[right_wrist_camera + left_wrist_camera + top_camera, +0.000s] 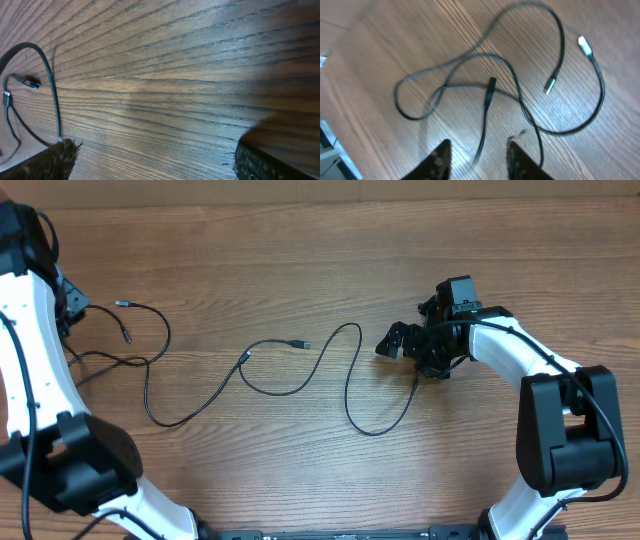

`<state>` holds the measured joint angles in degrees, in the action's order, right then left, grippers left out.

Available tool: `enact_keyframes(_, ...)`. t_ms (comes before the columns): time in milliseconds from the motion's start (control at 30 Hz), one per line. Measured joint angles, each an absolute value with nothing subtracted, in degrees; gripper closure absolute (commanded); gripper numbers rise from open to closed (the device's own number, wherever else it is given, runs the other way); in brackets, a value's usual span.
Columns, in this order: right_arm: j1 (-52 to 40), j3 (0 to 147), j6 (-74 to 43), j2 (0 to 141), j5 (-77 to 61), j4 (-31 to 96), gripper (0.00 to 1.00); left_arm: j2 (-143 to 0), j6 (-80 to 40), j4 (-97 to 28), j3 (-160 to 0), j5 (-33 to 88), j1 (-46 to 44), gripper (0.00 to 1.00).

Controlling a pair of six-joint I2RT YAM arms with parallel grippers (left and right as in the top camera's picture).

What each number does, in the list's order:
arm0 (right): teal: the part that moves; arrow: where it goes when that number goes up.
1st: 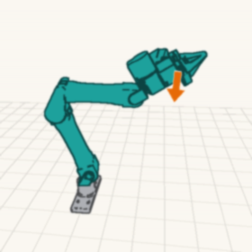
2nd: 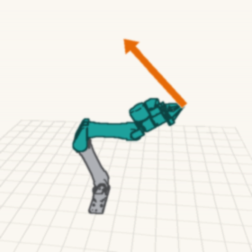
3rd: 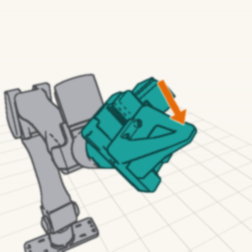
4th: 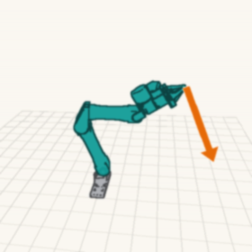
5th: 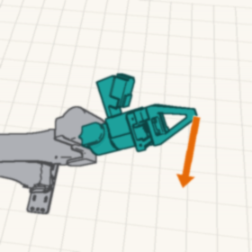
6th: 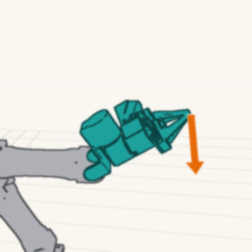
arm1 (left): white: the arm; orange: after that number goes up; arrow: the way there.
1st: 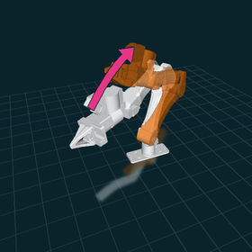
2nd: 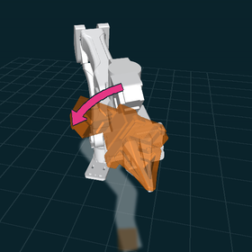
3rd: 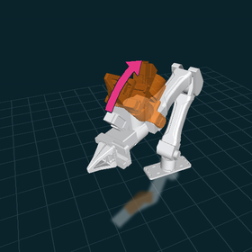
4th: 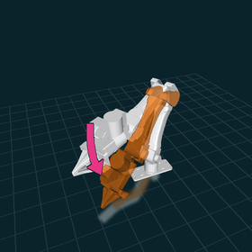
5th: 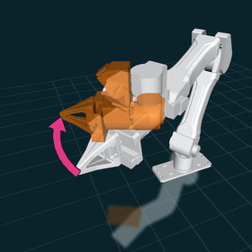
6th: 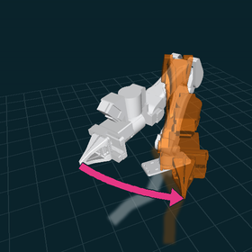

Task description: Untangle cables

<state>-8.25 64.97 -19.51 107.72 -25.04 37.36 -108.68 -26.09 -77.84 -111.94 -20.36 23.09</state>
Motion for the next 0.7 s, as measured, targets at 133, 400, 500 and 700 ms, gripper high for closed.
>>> enact_keyframes(133,-8.25,64.97,-19.51,107.72,-25.06,37.36,0.0,-111.9,-22.0,-77.14,-111.87,-13.47,23.99,0.12)
enact_keyframes(400,-8.25,64.97,-19.46,107.72,-24.58,36.47,0.0,-113.54,-9.82,-77.54,-111.87,4.03,24.25,0.43)
enact_keyframes(500,-8.25,64.97,-19.51,107.72,-24.53,36.42,0.0,-113.54,-8.47,-79.94,-111.87,8.08,23.97,0.5)
enact_keyframes(700,-8.25,64.97,-19.49,107.72,-24.51,36.42,0.0,-113.54,-11.97,-84.71,-111.53,8.47,21.45,0.39)
